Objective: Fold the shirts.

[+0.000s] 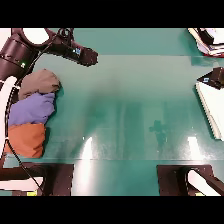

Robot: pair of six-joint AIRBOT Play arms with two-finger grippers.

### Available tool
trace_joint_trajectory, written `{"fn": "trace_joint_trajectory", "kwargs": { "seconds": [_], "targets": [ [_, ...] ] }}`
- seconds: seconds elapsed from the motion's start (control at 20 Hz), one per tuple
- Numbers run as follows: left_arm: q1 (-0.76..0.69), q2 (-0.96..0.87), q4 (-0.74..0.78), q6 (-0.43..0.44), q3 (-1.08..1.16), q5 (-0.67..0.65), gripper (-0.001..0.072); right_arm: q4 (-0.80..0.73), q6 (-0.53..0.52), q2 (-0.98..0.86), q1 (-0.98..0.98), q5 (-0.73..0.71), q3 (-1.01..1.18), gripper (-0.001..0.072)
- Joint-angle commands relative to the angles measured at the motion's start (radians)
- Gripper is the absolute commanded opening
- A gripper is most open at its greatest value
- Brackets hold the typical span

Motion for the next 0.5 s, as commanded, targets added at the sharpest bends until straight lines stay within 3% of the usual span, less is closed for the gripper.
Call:
{"fn": "trace_joint_trajectory", "kwargs": {
  "seconds": [0.0, 0.1, 0.2, 0.45],
  "targets": [
    [0.013, 0.000, 0.178, 0.010, 0.000, 0.038, 0.0635, 0.000, 0.000, 0.001, 0.001, 0.004, 0.000, 0.0017],
    [0.035, -0.003, 0.430, -0.050, -0.001, 0.003, 0.0651, 0.000, 0.000, 0.000, 0.001, 0.017, 0.000, 0.0017],
    [0.095, -0.015, 0.565, -0.097, -0.010, -0.018, 0.0652, 0.001, 0.000, 0.000, 0.001, 0.020, 0.000, 0.0017],
    [0.303, -0.024, 0.559, -0.135, -0.218, 0.070, 0.0652, 0.001, 0.001, 0.000, 0.001, 0.009, 0.000, 0.0017]
  ]
}}
